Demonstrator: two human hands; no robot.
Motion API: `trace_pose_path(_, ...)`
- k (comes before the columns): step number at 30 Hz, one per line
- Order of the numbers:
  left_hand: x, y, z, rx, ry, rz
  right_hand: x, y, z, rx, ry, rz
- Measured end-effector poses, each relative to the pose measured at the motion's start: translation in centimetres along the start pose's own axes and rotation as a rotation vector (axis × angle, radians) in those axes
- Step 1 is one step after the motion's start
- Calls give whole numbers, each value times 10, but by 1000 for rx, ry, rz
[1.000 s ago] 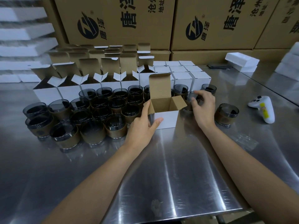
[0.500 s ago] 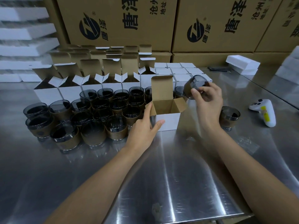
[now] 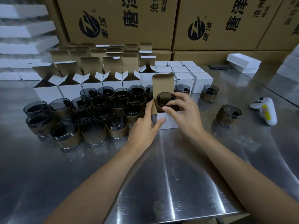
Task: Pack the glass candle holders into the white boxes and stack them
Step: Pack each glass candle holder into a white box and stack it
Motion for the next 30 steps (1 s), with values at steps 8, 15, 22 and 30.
trace_pose_path(8, -1, 0, 0, 37, -42, -22, -15, 5, -4, 87, 273, -134)
trace_pose_path(15, 1, -1, 0, 30, -15, -4, -15, 7, -14, 186, 548, -76)
trace_pose_path(22, 8, 2, 12, -98, 84, 85, 14, 5, 7, -31, -13, 153)
trace_pose_path(30, 19, 4, 24, -198, 192, 222, 17, 13, 52, -331, -596, 301)
Point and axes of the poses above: each hand's wrist, its own y-axis away from the middle knuckle, its own x-axis out of the back of the hand, z = x × y, the point moved 10 cm from there along -y, towards the middle knuckle, and after that the axes turned 3 degrees about z, right-handed, at the moved point
